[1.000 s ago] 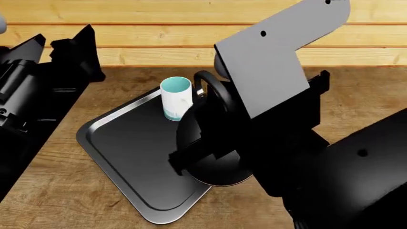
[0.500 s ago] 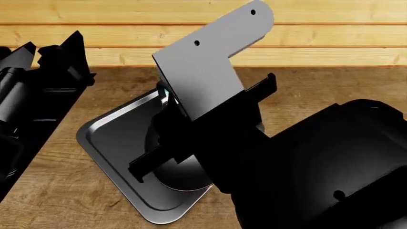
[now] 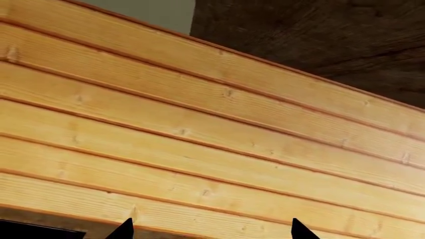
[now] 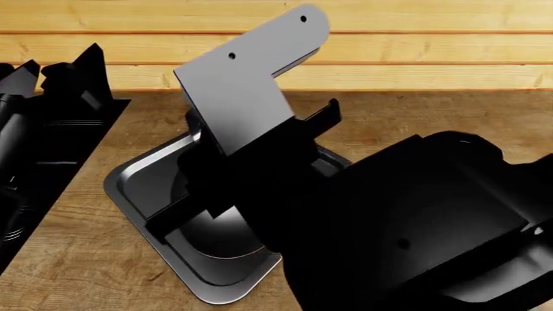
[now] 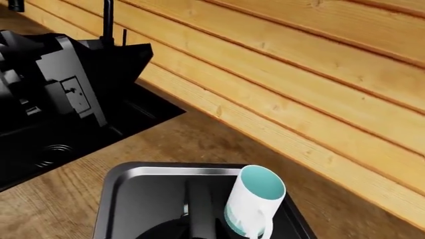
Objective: Pick the kettle from the counter and place it on the tray. Then pick the mug from the cabinet and place it on the tray. Then close the cabinet doors.
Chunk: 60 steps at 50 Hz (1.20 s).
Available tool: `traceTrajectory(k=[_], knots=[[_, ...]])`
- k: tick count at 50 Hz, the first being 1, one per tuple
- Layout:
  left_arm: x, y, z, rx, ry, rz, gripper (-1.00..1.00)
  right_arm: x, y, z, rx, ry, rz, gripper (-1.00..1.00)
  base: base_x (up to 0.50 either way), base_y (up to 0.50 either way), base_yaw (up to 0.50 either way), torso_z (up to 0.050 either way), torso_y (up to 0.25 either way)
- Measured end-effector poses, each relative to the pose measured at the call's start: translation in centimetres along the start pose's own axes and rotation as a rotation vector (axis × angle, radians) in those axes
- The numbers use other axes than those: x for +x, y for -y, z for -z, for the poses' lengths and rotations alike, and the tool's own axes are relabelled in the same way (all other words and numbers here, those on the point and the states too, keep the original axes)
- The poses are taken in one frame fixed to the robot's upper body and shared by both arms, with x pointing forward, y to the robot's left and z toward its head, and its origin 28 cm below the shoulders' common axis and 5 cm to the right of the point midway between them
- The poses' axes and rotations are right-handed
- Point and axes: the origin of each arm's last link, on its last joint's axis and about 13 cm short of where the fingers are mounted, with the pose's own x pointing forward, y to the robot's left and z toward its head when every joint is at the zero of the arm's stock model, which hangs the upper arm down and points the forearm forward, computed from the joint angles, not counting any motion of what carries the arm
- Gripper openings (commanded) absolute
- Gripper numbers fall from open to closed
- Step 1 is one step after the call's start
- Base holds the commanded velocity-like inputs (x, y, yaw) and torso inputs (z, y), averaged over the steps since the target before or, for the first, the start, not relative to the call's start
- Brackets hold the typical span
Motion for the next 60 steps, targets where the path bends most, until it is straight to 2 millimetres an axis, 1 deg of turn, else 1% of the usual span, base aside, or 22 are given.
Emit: traceTrajectory(k=[27,47,48,60], knots=[[0.0,-0.5,0.3,-0.008,-0.004,-0.014,1.00,1.5,-0.3,1.7,0.043,-0.037,-0.040,-1.00,0.00,0.00,0.00,0.000,0.000],[0.0,-0.7,0.6,-0.010,-0.008,-0.020,1.00,2.0,-0.3,2.4,0.061,-0.055,-0.052,-1.00,0.00,0.00,0.00,0.001,0.000],[0.0,-0.7,0.6,-0.010,-0.008,-0.020,1.00,2.1,-0.3,2.4,0.061,-0.055,-0.052,1.00,0.00,0.00,0.00,0.000,0.000],[0.0,-0.8,0.7,-0.012,-0.009,-0.023,1.00,2.2,-0.3,2.5,0.065,-0.053,-0.059,1.00,0.00,0.00,0.00,0.000,0.000]])
